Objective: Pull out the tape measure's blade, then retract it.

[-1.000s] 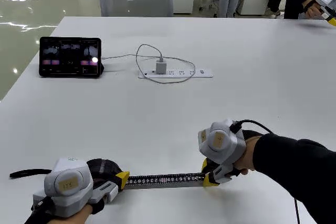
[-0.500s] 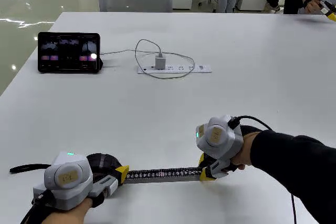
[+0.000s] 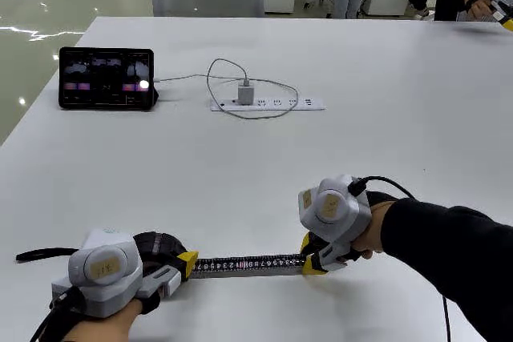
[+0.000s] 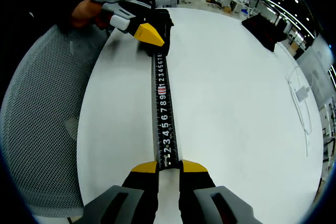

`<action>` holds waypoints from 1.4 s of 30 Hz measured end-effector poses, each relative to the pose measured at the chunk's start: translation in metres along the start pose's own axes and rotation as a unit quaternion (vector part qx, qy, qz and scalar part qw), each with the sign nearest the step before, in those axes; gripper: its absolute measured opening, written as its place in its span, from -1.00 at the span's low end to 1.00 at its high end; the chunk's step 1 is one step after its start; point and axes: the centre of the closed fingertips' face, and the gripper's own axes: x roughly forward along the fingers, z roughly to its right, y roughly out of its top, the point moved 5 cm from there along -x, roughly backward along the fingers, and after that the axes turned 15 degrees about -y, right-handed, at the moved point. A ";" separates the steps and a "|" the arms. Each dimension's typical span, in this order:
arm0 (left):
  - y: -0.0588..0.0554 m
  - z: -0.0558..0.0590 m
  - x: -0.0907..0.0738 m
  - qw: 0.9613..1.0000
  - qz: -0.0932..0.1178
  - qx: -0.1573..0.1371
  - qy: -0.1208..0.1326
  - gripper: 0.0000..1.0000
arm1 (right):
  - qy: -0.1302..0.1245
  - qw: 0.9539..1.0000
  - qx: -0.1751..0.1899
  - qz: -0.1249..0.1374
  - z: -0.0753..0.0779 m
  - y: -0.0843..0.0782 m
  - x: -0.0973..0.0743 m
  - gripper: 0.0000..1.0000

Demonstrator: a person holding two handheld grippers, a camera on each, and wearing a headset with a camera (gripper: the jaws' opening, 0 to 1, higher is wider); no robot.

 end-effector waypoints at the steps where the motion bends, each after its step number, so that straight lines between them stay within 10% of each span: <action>1: 0.000 0.000 0.000 1.000 0.000 0.000 0.000 0.27 | -0.001 1.000 -0.001 0.000 -0.001 0.000 0.000 -0.79; 42: 0.000 0.000 -0.001 1.000 -0.006 0.006 -0.002 0.24 | -0.004 1.000 -0.003 0.004 -0.003 0.012 0.005 -0.78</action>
